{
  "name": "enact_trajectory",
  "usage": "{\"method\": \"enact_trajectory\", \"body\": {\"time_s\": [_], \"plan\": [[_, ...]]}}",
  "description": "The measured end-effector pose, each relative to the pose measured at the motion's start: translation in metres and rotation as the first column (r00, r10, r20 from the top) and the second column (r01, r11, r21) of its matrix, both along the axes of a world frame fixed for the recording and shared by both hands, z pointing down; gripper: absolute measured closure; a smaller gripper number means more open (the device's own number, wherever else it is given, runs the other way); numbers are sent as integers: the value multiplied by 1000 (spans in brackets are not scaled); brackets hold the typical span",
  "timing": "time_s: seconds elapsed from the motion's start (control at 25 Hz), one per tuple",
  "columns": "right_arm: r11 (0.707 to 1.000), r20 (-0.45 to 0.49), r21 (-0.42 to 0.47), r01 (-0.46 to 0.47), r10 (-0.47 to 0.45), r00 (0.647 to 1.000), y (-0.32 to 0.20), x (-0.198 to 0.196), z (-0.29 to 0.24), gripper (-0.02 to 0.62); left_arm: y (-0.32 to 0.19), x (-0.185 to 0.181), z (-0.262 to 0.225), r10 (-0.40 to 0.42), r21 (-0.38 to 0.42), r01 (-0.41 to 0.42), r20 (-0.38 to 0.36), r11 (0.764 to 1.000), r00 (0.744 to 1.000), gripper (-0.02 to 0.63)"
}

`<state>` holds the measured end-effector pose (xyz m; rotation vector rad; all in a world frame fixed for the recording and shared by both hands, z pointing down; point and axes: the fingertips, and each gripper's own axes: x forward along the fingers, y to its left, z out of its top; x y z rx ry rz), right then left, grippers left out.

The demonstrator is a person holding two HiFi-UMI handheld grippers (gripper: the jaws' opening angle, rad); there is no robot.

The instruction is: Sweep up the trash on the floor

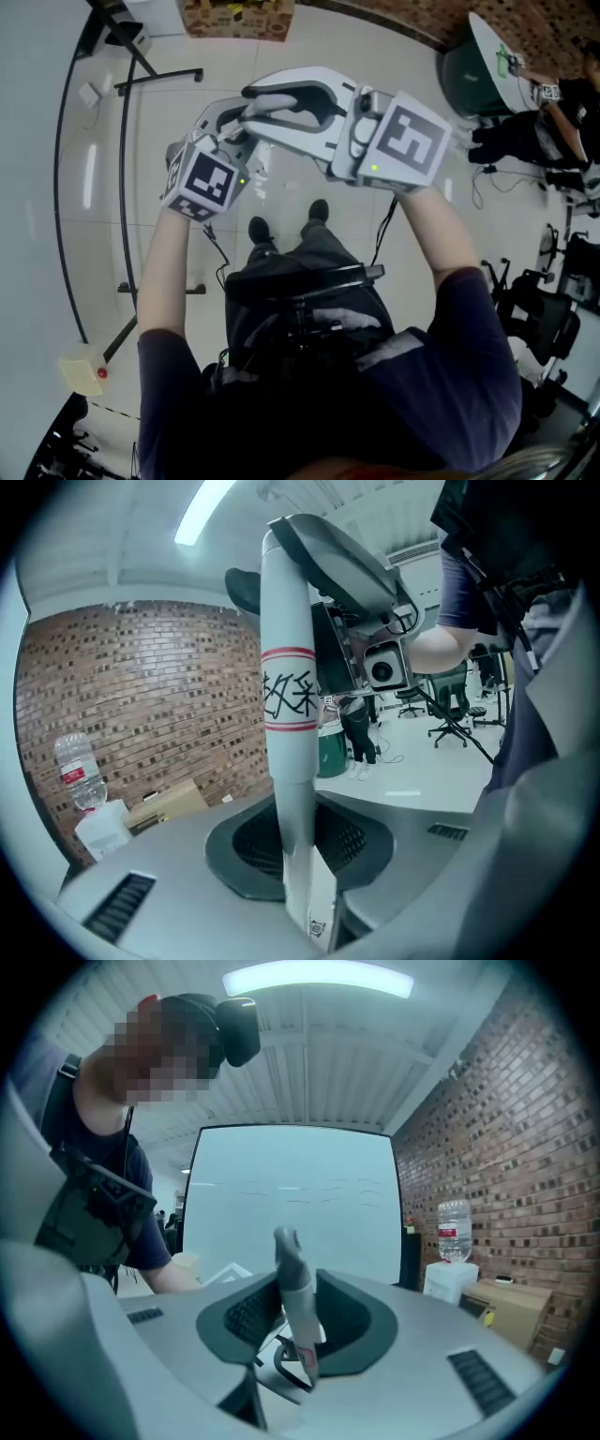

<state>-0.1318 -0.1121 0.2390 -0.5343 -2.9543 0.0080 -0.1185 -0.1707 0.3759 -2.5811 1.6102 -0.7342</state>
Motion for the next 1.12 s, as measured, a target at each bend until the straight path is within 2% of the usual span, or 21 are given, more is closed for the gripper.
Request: {"method": "enact_trajectory", "body": {"time_s": [0.2, 0.36, 0.44, 0.56, 0.8, 0.96, 1.12], "plan": [[999, 11, -10, 36, -36, 999, -29, -14, 7, 466, -27, -22, 10, -89, -46, 91, 40, 995, 995, 546], [995, 24, -34, 94, -93, 995, -58, -15, 19, 466, -52, -28, 26, -161, -92, 168, 77, 982, 984, 546], [990, 26, -49, 131, -130, 991, -72, -14, 27, 466, -65, -29, 35, -208, -109, 222, 121, 969, 971, 546], [980, 29, -68, 189, -188, 982, -90, -12, 42, 466, -82, -33, 53, -296, -139, 319, 162, 938, 941, 548], [954, 25, -70, 292, -291, 957, -112, -10, 64, 465, -104, -39, 76, -413, -149, 436, 162, 887, 896, 548], [946, 24, -67, 317, -316, 949, -121, -23, 71, 465, -112, -54, 82, -477, -159, 493, 131, 855, 869, 546], [952, 3, -58, 301, -301, 954, -117, -49, 82, 466, -108, -73, 92, -467, -178, 479, 110, 860, 878, 547]]}}
